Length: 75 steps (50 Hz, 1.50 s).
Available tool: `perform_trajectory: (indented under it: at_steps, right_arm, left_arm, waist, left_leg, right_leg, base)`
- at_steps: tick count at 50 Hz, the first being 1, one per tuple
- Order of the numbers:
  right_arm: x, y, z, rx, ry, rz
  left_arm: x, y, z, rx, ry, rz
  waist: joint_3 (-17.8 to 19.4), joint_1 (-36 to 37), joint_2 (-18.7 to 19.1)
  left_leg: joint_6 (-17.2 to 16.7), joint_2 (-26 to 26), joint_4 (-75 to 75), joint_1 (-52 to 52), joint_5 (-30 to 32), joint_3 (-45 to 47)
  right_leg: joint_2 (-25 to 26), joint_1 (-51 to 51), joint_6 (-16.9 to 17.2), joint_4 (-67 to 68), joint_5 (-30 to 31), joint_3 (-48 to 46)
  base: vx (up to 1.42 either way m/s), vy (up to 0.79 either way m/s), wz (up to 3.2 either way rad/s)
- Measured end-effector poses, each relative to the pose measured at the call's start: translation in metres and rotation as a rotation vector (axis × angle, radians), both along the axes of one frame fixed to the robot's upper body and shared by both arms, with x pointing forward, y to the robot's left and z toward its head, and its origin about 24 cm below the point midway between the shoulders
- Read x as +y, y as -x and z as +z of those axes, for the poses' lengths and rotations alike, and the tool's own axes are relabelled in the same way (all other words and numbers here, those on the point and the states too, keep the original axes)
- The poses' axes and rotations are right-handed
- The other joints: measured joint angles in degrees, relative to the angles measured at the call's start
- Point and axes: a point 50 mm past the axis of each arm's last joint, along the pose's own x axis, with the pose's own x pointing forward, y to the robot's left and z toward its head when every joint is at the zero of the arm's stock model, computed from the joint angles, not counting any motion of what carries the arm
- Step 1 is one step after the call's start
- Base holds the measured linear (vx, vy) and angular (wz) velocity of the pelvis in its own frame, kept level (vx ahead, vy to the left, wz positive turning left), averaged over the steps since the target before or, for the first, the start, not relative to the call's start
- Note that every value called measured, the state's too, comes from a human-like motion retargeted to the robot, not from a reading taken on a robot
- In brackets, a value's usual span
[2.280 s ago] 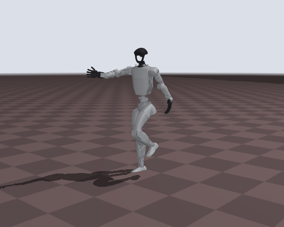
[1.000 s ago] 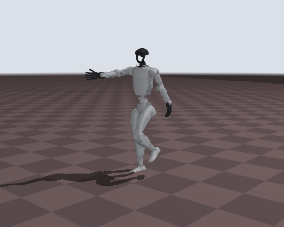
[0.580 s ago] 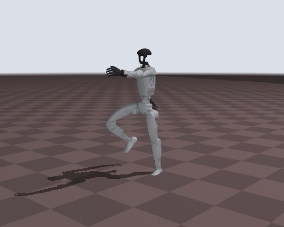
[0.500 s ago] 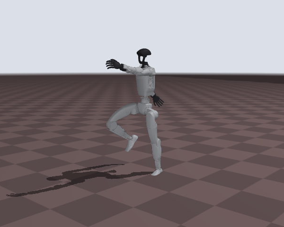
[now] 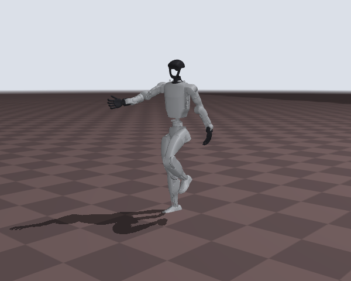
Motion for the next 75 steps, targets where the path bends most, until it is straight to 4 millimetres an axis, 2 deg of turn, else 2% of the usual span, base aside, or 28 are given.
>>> perform_trajectory:
  at_steps: [2, 5, 10, 13, 15, 19, 20, 22, 24, 25, 28, 31, 33, 35, 38, 40, 43, 48, 50, 52, 55, 57, 60, 65, 67, 70, 72, 75]
  right_arm:
    - [0.002, -0.010, 0.061, -0.147, -0.049, -0.044]
    - [-0.005, -0.008, 0.113, -0.139, -0.171, -0.203]
    - [0.017, -0.010, 0.112, 0.012, -0.195, -0.262]
    - [0.040, -0.016, 0.047, 0.118, -0.104, -0.103]
    - [0.049, -0.007, -0.017, 0.215, -0.057, 0.011]
    - [0.036, 0.060, -0.150, 0.477, 0.032, 0.104]
    - [0.028, 0.088, -0.181, 0.561, 0.068, 0.103]
    - [0.018, 0.166, -0.247, 0.862, 0.149, 0.275]
    - [0.013, 0.261, -0.294, 1.196, 0.129, 0.445]
    - [0.011, 0.313, -0.308, 1.352, 0.082, 0.504]
    - [0.012, 0.450, -0.313, 1.669, -0.140, 0.572]
    - [0.012, 0.552, -0.287, 1.861, -0.344, 0.513]
    - [0.009, 0.599, -0.263, 1.933, -0.440, 0.417]
    - [0.006, 0.631, -0.243, 1.979, -0.487, 0.302]
    - [0.007, 0.643, -0.236, 1.996, -0.498, 0.228]
    - [0.014, 0.634, -0.244, 1.974, -0.499, 0.263]
    - [0.027, 0.595, -0.271, 1.884, -0.478, 0.356]
    - [0.024, 0.473, -0.313, 1.614, -0.320, 0.341]
    - [0.017, 0.398, -0.318, 1.452, -0.225, 0.253]
    - [0.012, 0.312, -0.307, 1.249, -0.132, 0.183]
    - [0.011, 0.186, -0.258, 0.944, -0.058, 0.174]
    - [0.004, 0.108, -0.196, 0.684, -0.002, 0.127]
    - [0.002, 0.022, -0.069, 0.252, 0.054, 0.051]
    - [0.007, -0.013, 0.111, -0.183, 0.142, -0.019]
    - [0.010, -0.012, 0.145, -0.202, 0.202, -0.002]
    - [0.015, -0.013, 0.154, -0.136, 0.258, 0.015]
    - [0.021, -0.017, 0.130, -0.064, 0.257, 0.017]
    - [0.033, -0.018, 0.056, 0.062, 0.228, 0.048]
  left_arm:
    - [-0.002, 0.056, 0.029, 0.168, 0.010, 0.030]
    - [-0.002, 0.106, 0.063, 0.385, -0.073, 0.058]
    - [-0.022, 0.094, 0.048, 0.395, -0.062, 0.048]
    - [-0.028, 0.034, 0.009, 0.219, 0.010, -0.030]
    - [-0.021, -0.030, -0.018, 0.036, -0.008, -0.095]
    - [0.006, -0.229, -0.032, -0.540, -0.311, -0.078]
    - [0.010, -0.282, -0.019, -0.714, -0.384, -0.002]
    - [0.007, -0.364, 0.013, -0.910, -0.326, -0.077]
    - [0.014, -0.441, 0.066, -1.081, -0.347, -0.217]
    - [0.018, -0.475, 0.100, -1.179, -0.390, -0.262]
    - [0.025, -0.555, 0.228, -1.504, -0.556, -0.349]
    - [0.022, -0.585, 0.352, -1.824, -0.670, -0.358]
    - [0.018, -0.585, 0.416, -1.998, -0.714, -0.347]
    - [0.017, -0.579, 0.458, -2.107, -0.753, -0.323]
    - [0.013, -0.576, 0.481, -2.146, -0.773, -0.284]
    - [0.004, -0.580, 0.473, -2.139, -0.728, -0.282]
    - [-0.018, -0.591, 0.415, -2.077, -0.566, -0.323]
    - [-0.043, -0.560, 0.222, -1.700, -0.302, -0.383]
    - [-0.039, -0.516, 0.138, -1.461, -0.292, -0.394]
    - [-0.024, -0.443, 0.060, -1.159, -0.293, -0.494]
    - [0.004, -0.282, -0.020, -0.595, -0.125, -0.560]
    - [0.018, -0.176, -0.032, -0.357, -0.080, -0.347]
    - [0.027, -0.041, -0.010, -0.109, -0.101, -0.060]
    - [0.016, 0.101, 0.067, 0.283, -0.095, 0.106]
    - [0.006, 0.126, 0.087, 0.391, -0.059, 0.132]
    - [-0.008, 0.134, 0.091, 0.450, 0.004, 0.142]
    - [-0.013, 0.113, 0.070, 0.391, 0.033, 0.112]
    - [-0.013, 0.047, 0.021, 0.189, 0.038, 0.026]
  waist:
    - [-1.3, 1.8, -0.7]
    - [-3.2, 2.6, -0.8]
    - [-7.3, -1.7, 0.3]
    - [-8.9, -3.4, 0.2]
    - [-7.5, -2.9, -0.2]
    - [0.2, -4.1, 4.0]
    - [1.0, -6.9, 6.4]
    - [-3.0, -12.3, 10.7]
    - [-5.5, -16.9, 10.8]
    - [-4.4, -19.7, 10.9]
    - [0.1, -25.5, 10.3]
    - [0.9, -28.8, 10.0]
    - [0.1, -30.3, 10.5]
    - [-1.2, -30.4, 11.0]
    - [-3.1, -28.5, 10.5]
    - [-4.2, -26.7, 9.8]
    - [-5.5, -23.9, 9.5]
    - [-6.0, -19.0, 8.5]
    - [-4.0, -14.7, 7.1]
    - [-3.5, -7.3, 3.8]
    - [-5.7, -0.6, -1.6]
    - [-7.4, -0.2, -1.3]
    - [-6.8, 1.5, -1.2]
    - [-4.8, 2.6, -1.7]
    - [-5.1, 1.5, -1.8]
    - [-6.8, -0.8, -1.6]
    - [-8.3, -2.5, -1.4]
    - [-9.5, -3.5, -1.8]
  left_leg:
    - [1.6, 1.1, 7.4, -6.1, -0.3, -1.0]
    - [2.3, -1.4, 12.1, -10.7, -1.1, -2.4]
    - [-0.3, -7.8, 3.2, -5.6, 0.7, -2.6]
    - [-3.5, -10.6, -14.9, 7.7, 2.8, -0.6]
    - [-5.3, -12.1, -35.4, 22.9, 6.9, 3.0]
    - [-7.9, -19.0, -95.1, 64.2, 10.3, 9.7]
    - [-8.6, -19.4, -105.8, 70.8, 10.0, 9.0]
    - [-12.3, -16.9, -115.6, 70.4, 12.8, 8.6]
    - [-12.6, -16.7, -118.1, 66.7, 14.6, 7.2]
    - [-12.2, -16.1, -118.1, 67.0, 14.8, 5.5]
    - [-12.7, -15.6, -118.1, 69.5, 15.9, 1.8]
    - [-12.3, -15.9, -118.1, 69.2, 16.2, 0.3]
    - [-11.7, -15.0, -118.1, 68.2, 16.3, 0.0]
    - [-12.0, -13.8, -118.1, 67.0, 16.6, 0.8]
    - [-12.7, -14.0, -118.1, 65.6, 16.9, 2.1]
    - [-12.5, -14.7, -118.1, 64.9, 16.6, 2.6]
    - [-12.4, -15.3, -118.1, 64.4, 15.8, 2.3]
    - [-12.2, -18.2, -118.1, 66.8, 14.4, 0.2]
    - [-11.6, -20.0, -118.1, 69.6, 14.4, 0.6]
    - [-8.6, -22.5, -111.9, 67.0, 13.8, 3.3]
    - [-8.3, -20.6, -75.6, 44.5, 8.6, 4.3]
    - [-8.4, -16.4, -47.7, 26.7, 3.8, 0.9]
    - [-4.2, -7.5, -17.0, 10.5, -3.5, 3.0]
    - [3.2, 2.4, 7.5, -3.1, -7.9, 3.5]
    - [2.8, -0.7, 9.0, -6.2, -7.6, 1.5]
    - [0.9, -5.6, 5.3, -6.8, -5.5, -1.1]
    - [-0.3, -7.5, -1.7, -3.7, -3.9, -1.8]
    - [-2.8, -9.8, -21.4, 8.5, 0.1, 0.1]
  right_leg:
    - [-0.2, -1.7, -0.5, 0.0, 0.3, 0.8]
    - [0.1, -3.5, -0.5, 0.0, 1.0, 0.5]
    - [1.2, -6.1, -0.2, 0.0, 0.9, -0.6]
    - [0.8, -6.1, 0.3, 0.0, -0.2, 0.9]
    - [0.2, -3.8, 0.6, 0.0, -0.6, 2.9]
    - [2.4, 3.0, 1.1, 4.1, -1.4, 4.7]
    - [4.5, 2.9, -0.1, 6.8, -1.5, 3.6]
    - [8.1, -17.1, -4.1, 36.4, -1.6, 1.0]
    - [6.8, -37.3, -2.5, 62.7, 9.0, -0.2]
    - [6.0, -42.8, -1.0, 71.6, 14.6, -0.9]
    - [-0.3, -54.3, -2.9, 94.2, 7.1, -3.5]
    - [-8.8, -64.4, -8.4, 111.8, -3.4, -5.4]
    - [-7.2, -69.5, -8.4, 118.6, -4.6, -4.4]
    - [-1.6, -72.8, -6.9, 121.9, -4.0, -3.4]
    - [2.2, -73.1, -6.9, 122.3, -5.9, -2.3]
    - [2.6, -70.3, -7.0, 119.5, -6.4, -1.9]
    - [3.6, -61.1, -5.0, 107.6, -5.5, -1.6]
    - [0.7, -29.9, -2.2, 59.8, -3.0, -5.5]
    - [1.1, -12.1, -0.2, 33.1, -8.2, -7.2]
    - [-0.1, -3.0, 3.0, 14.7, -9.1, -5.1]
    - [-3.3, -0.9, 4.5, 0.0, -1.0, -2.9]
    - [-2.3, -3.2, 4.4, 0.0, 0.0, -2.9]
    - [-1.6, -4.8, 3.9, 0.0, 0.3, -2.0]
    - [-0.6, -6.4, 1.2, 0.0, 0.9, -1.3]
    - [-0.7, -6.9, 1.4, 0.0, 1.0, -2.2]
    - [-0.4, -8.0, 1.7, 0.0, 0.8, -3.2]
    - [0.0, -8.8, 1.6, 0.0, 0.3, -3.4]
    - [-0.4, -9.0, 1.5, 0.0, -0.4, -1.9]
  base:
    - [0.00, -0.02, -0.15]
    - [0.01, 0.01, 0.17]
    - [0.00, 0.03, 0.24]
    - [0.04, 0.03, -0.39]
    - [0.11, 0.07, -1.01]
    - [0.13, 0.20, -0.45]
    - [-0.11, 0.29, 1.12]
    - [-0.28, 0.21, 1.10]
    - [-0.22, 0.07, 1.13]
    - [-0.08, 0.05, 1.58]
    - [-0.02, 0.08, 1.25]
    - [0.00, 0.08, 0.47]
    - [0.01, 0.00, 0.12]
    - [0.01, -0.09, -0.35]
    - [0.00, -0.06, -0.48]
    - [0.00, -0.04, -0.29]
    - [0.01, -0.05, 0.05]
    - [0.10, -0.06, 0.29]
    - [0.13, -0.18, -0.53]
    - [0.01, -0.28, -1.65]
    - [-0.16, -0.26, -0.83]
    - [-0.14, -0.10, 0.16]
    - [-0.06, -0.07, -0.28]
    - [-0.03, -0.07, 0.01]
    - [-0.01, 0.02, 0.48]
    - [-0.01, 0.04, 0.39]
    - [-0.01, 0.02, 0.12]
    - [0.03, 0.06, -0.47]
